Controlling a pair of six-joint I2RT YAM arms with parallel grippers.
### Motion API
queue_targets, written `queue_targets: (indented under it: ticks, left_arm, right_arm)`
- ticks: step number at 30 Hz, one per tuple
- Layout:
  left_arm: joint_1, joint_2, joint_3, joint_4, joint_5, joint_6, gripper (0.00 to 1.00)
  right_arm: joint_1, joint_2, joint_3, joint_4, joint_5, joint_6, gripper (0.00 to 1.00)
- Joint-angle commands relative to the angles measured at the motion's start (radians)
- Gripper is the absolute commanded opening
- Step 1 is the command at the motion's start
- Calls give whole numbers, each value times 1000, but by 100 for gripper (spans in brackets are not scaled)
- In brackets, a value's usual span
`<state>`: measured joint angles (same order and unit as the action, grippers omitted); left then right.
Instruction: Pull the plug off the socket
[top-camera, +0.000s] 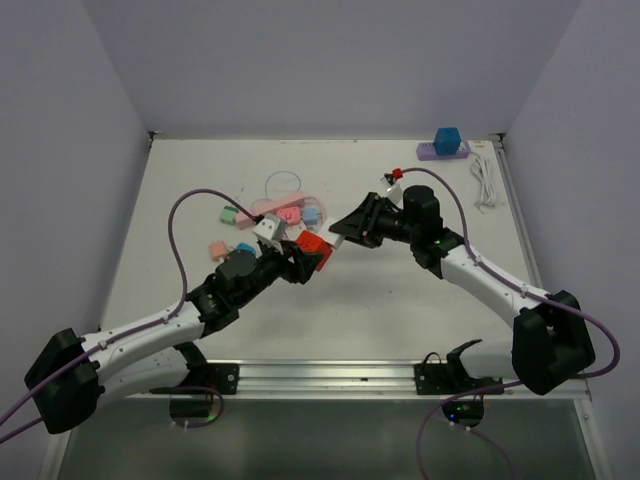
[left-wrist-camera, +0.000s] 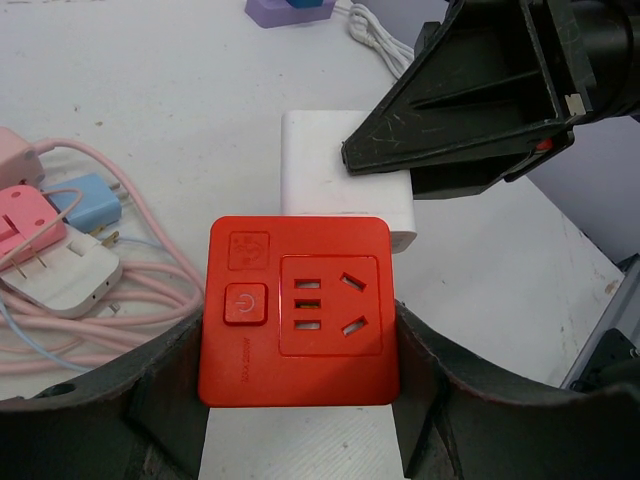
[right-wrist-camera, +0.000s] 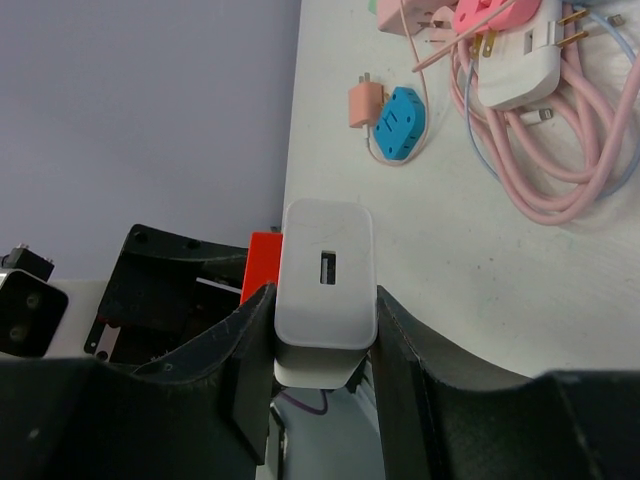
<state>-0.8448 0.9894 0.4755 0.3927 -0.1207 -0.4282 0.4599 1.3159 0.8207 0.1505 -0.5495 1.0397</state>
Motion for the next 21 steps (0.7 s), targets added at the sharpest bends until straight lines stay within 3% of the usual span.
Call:
queue_targets:
  ticks: [1, 13, 21]
  left_arm:
    - [3, -64, -23, 23, -48, -41, 0]
    - [1, -149, -72, -242, -54, -127, 0]
    - [1, -182, -61, -406, -83, -243, 0]
  right_arm:
    - [-23, 5, 60, 26, 120, -36, 0]
    - [-21, 89, 273, -118, 381, -222, 0]
    - [-30, 132, 325, -88, 514, -297, 0]
